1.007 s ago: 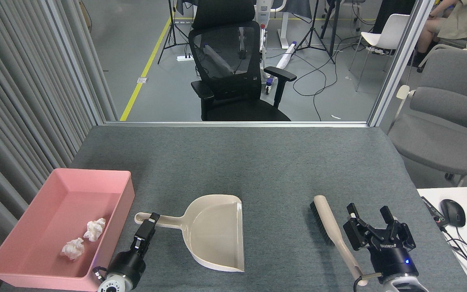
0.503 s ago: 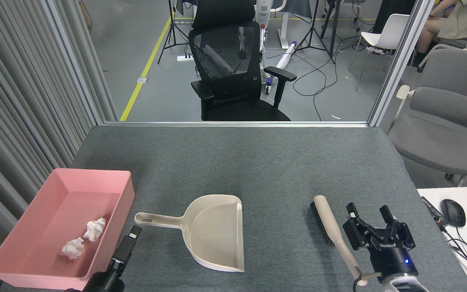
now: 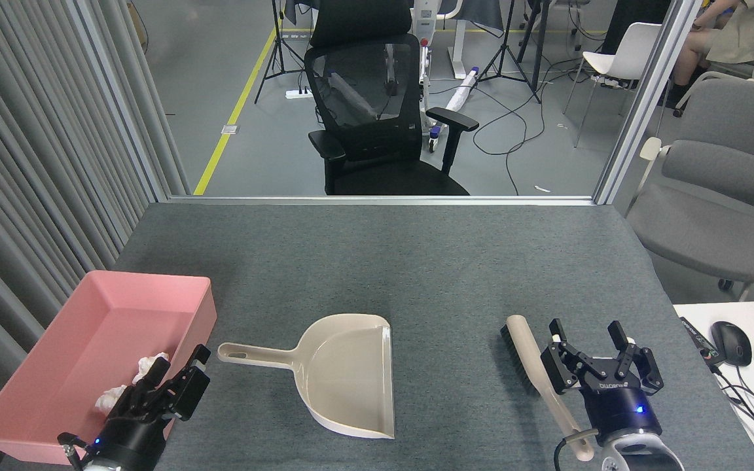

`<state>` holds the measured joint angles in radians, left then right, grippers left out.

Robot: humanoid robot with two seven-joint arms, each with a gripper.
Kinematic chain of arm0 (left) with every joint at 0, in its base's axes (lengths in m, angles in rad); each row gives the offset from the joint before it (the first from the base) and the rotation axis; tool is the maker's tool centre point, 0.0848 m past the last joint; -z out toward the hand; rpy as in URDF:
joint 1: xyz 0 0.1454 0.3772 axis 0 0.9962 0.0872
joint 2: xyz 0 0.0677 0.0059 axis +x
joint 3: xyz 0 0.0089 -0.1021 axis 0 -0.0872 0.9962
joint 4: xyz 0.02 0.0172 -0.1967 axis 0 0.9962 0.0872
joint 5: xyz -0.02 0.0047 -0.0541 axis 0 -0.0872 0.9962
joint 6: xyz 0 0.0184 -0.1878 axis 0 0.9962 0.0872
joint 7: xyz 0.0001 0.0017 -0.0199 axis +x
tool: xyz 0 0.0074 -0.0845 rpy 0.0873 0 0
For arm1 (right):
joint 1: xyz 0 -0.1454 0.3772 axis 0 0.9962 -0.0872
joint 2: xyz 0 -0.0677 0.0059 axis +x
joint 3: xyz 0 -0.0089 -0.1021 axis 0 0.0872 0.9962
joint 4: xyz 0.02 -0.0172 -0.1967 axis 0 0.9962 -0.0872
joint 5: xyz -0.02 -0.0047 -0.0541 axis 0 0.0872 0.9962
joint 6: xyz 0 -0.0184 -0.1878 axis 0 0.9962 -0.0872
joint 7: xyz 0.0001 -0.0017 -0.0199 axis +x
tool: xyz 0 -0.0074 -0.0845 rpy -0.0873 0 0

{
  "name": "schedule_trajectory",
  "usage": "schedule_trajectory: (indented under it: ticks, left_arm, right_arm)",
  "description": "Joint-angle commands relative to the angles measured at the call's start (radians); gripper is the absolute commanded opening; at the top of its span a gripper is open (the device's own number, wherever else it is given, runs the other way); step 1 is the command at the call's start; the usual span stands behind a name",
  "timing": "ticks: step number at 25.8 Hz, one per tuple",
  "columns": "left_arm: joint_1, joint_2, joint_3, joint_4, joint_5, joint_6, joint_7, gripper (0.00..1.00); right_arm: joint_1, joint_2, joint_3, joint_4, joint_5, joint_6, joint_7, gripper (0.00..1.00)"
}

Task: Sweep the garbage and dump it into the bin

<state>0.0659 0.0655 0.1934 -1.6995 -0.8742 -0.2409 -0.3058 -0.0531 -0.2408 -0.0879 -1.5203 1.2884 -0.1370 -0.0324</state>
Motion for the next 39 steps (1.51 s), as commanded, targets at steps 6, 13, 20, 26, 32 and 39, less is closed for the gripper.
schedule_trajectory:
  ticks: [6, 13, 20, 26, 32, 39]
  left_arm:
    - [-0.046, -0.058, -0.117, -0.028, -0.118, 0.005, 0.016, 0.90]
    - [-0.132, -0.119, -0.161, -0.028, -0.397, 0.003, 0.051, 0.91]
    - [-0.164, -0.127, -0.163, 0.052, -0.474, 0.031, 0.109, 0.98]
    - [-0.156, -0.124, -0.164, 0.052, -0.470, 0.018, 0.129, 0.99]
    - [-0.124, -0.115, -0.167, 0.043, -0.488, 0.043, 0.212, 0.99]
    - [-0.097, -0.084, -0.190, 0.063, -0.591, 0.091, 0.324, 0.99]
  right_arm:
    - [-0.005, 0.034, 0.020, -0.020, 0.051, 0.031, 0.025, 0.98]
    - [-0.027, 0.035, 0.025, -0.020, 0.101, 0.096, 0.025, 0.98]
    - [-0.039, 0.123, 0.050, -0.020, 0.192, 0.128, 0.023, 0.98]
    - [-0.037, 0.124, 0.048, -0.020, 0.189, 0.128, 0.019, 0.98]
    - [-0.036, 0.089, 0.042, -0.018, 0.184, 0.102, 0.014, 0.98]
    - [-0.037, 0.090, 0.040, 0.000, 0.184, 0.105, 0.011, 0.98]
